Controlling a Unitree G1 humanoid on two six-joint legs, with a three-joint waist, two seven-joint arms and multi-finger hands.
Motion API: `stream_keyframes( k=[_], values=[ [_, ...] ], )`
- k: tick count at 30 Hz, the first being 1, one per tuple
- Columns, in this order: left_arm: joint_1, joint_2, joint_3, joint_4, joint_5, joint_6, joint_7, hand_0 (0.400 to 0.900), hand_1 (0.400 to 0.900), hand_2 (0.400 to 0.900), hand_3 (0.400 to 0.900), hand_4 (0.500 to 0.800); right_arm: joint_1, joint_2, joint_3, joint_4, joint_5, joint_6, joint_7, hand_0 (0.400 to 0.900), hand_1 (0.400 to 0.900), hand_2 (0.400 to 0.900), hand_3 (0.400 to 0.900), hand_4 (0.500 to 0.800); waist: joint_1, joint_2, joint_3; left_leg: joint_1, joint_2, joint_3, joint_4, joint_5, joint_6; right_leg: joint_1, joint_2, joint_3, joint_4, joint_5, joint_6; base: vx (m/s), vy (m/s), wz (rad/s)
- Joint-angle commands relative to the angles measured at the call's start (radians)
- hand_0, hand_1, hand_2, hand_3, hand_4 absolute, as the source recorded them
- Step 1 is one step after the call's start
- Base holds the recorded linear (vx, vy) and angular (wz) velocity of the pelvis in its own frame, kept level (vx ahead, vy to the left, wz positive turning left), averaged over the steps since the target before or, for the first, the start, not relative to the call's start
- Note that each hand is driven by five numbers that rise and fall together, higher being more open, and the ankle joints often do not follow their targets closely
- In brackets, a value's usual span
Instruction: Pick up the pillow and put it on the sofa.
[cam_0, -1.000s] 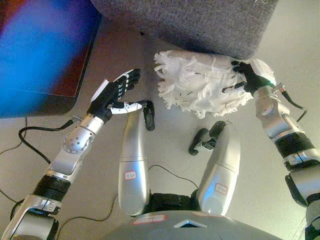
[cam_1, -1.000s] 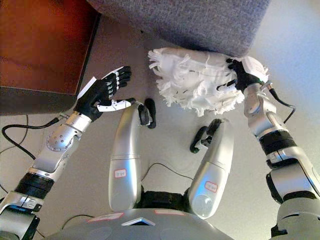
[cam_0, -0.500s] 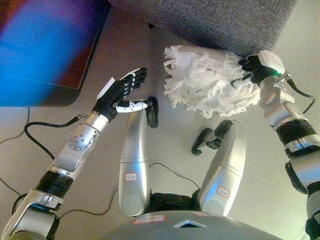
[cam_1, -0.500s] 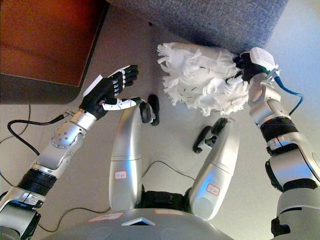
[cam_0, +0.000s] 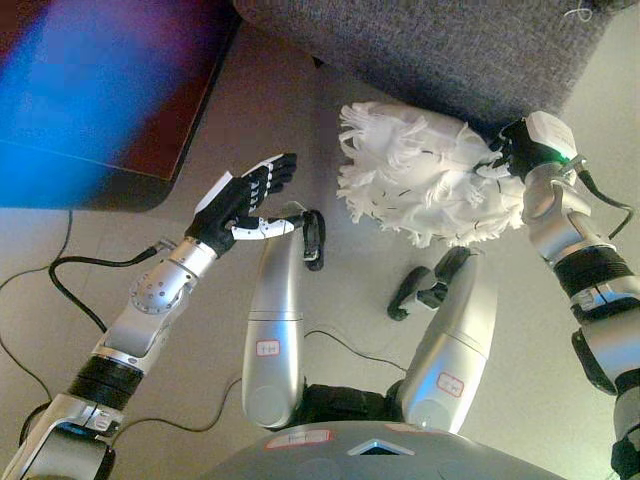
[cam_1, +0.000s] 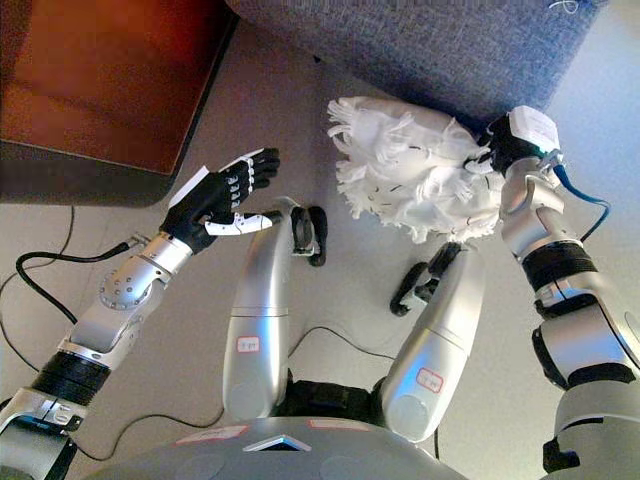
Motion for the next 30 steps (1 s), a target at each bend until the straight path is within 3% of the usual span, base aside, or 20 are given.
stream_keyframes(
  k=[1,5,9,12,22,30],
  values=[
    [0.002,-0.001,0.065,-0.133,-0.040,-0.061,-0.003,0.900,0.900,0.900,0.900,0.800,-0.013,-0.025,-0.064,-0.055,0.006,-0.040,-0.098,0.400,0.400,0.400,0.400,0.500,0.008,0.032,-0.002,0.147,0.054,0.004,0.043,-0.125,-0.016,-0.016,0.035,-0.009,-0.094,0.196,-0.010,0.01,-0.011,-0.05],
    [-0.003,-0.007,0.064,-0.119,-0.047,-0.051,0.025,0.900,0.900,0.900,0.900,0.800,-0.014,-0.002,-0.085,-0.105,-0.009,-0.073,-0.146,0.400,0.400,0.400,0.400,0.500,0.001,0.028,-0.008,0.194,0.058,0.007,-0.040,-0.109,-0.016,0.018,0.063,-0.015,-0.185,0.221,0.001,-0.05,0.017,-0.18],
    [-0.036,-0.035,0.052,-0.078,-0.062,0.004,0.125,0.900,0.900,0.900,0.900,0.800,-0.018,0.004,-0.103,-0.191,-0.018,-0.114,-0.201,0.400,0.400,0.400,0.400,0.500,-0.011,0.016,-0.028,0.268,0.061,0.017,-0.219,-0.063,-0.030,0.085,0.103,-0.019,-0.371,0.279,0.009,-0.10,0.067,-0.28],
    [-0.030,-0.066,0.065,-0.063,-0.063,0.038,0.151,0.900,0.900,0.900,0.900,0.800,0.035,0.007,-0.140,-0.288,-0.047,-0.127,-0.210,0.400,0.400,0.400,0.400,0.500,-0.023,0.001,-0.047,0.342,0.063,0.025,-0.349,-0.024,-0.038,0.155,0.119,-0.024,-0.489,0.322,0.011,0.00,0.055,-0.23],
    [0.046,-0.112,0.110,0.000,-0.013,0.108,0.108,0.900,0.900,0.900,0.900,0.800,0.316,0.008,-0.314,-0.587,-0.071,-0.228,-0.248,0.400,0.400,0.400,0.400,0.500,-0.041,-0.088,-0.146,0.647,0.064,0.061,-0.734,0.107,-0.041,0.496,0.141,-0.106,-0.900,0.443,0.018,0.09,0.006,-0.15],
    [0.144,-0.167,0.167,0.042,0.011,0.162,0.079,0.900,0.900,0.900,0.900,0.800,0.538,-0.006,-0.457,-0.813,-0.072,-0.332,-0.213,0.400,0.400,0.400,0.400,0.500,-0.068,-0.119,-0.250,0.918,0.046,0.109,-1.087,0.225,-0.061,0.766,0.228,-0.135,-1.269,0.544,0.052,0.11,0.027,-0.20]
  ],
)
